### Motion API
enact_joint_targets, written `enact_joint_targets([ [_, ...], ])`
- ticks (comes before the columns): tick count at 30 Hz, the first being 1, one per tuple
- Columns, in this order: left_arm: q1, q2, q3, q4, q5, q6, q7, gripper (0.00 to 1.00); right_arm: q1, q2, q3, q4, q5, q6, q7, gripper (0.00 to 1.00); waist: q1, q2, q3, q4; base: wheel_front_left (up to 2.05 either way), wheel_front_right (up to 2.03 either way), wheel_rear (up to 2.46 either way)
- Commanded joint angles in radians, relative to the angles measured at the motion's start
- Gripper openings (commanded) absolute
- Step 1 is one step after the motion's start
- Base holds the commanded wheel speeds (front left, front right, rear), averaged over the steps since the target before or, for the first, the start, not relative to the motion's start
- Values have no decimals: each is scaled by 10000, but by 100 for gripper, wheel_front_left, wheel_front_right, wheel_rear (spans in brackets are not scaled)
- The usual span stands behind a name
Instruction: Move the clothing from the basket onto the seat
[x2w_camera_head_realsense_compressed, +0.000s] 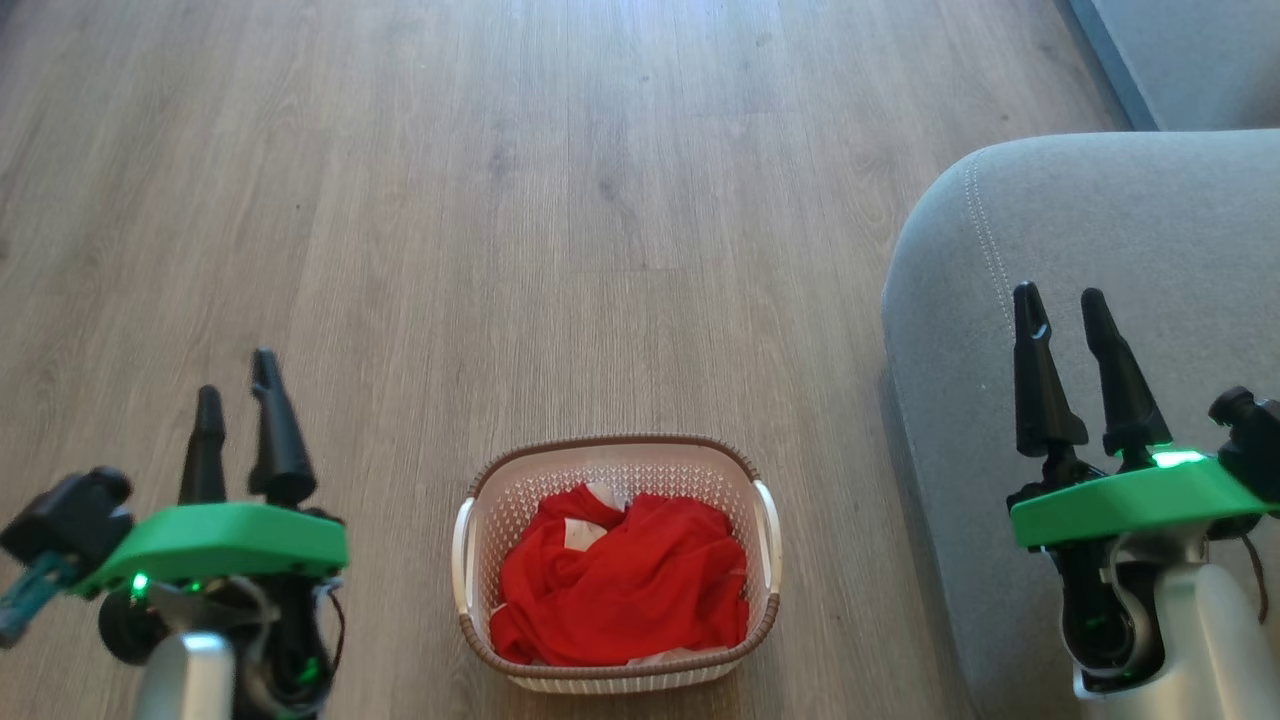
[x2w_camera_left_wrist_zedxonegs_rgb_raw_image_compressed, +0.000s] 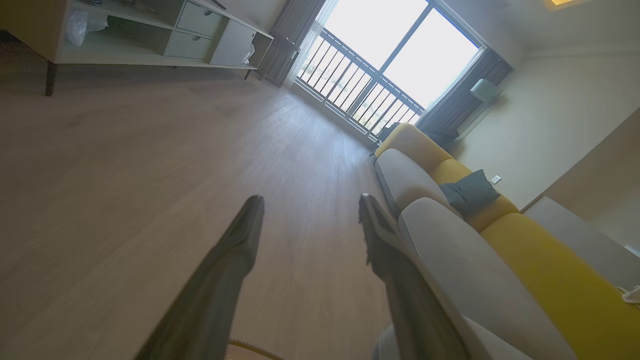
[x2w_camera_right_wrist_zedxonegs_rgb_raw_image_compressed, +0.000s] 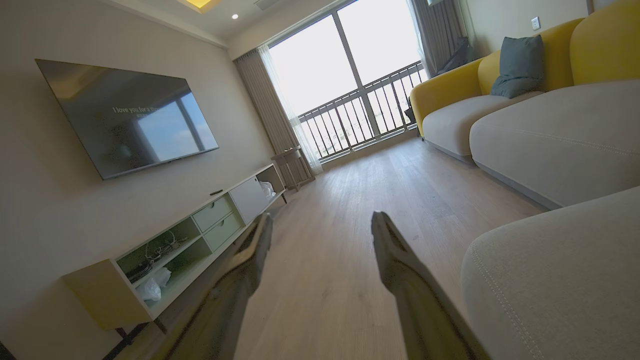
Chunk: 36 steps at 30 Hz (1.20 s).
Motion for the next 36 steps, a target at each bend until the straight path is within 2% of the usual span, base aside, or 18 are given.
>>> enact_joint_targets([
  [1,-448,111,90,-482,351,116,-120,100,-670,-188,184,-484,-311,5,-109,100,0,0,-7,6,0,0,0],
  [4,-471,115,-339,-562,1022,407,-209,100,-714,-238,291,-631,-822,5,-198,100,0,0,-22,28,0,0,0],
  [9,-431,120,-887,-488,1954,564,-358,100,-744,-333,526,-801,-1725,5,-346,100,0,0,-63,44,0,0,0],
  [16,-406,178,-1492,-237,3199,1049,-565,100,-706,-430,872,-719,-2921,5,-551,100,0,0,-121,-20,0,0,0],
  [22,-558,522,-2472,-289,4350,1848,-774,100,-606,-188,619,-518,-3640,5,-758,100,0,0,-144,-70,0,0,0],
  [26,-558,650,-2827,-175,4597,2125,-863,100,-559,-141,639,-498,-3941,5,-846,100,0,0,-157,-79,0,0,0],
  [28,-538,722,-3016,23,4691,2122,-922,100,-485,-122,611,-411,-4154,5,-905,100,0,0,-178,-82,0,0,0],
  [32,-470,725,-3140,80,4693,1389,-1041,100,-310,-87,610,-96,-4592,6,-1023,100,0,0,-215,-68,0,0,0],
  [36,-294,602,-2992,528,5106,1121,-1160,100,-193,-68,655,291,-4940,6,-1141,100,0,0,-255,-79,0,0,0],
])
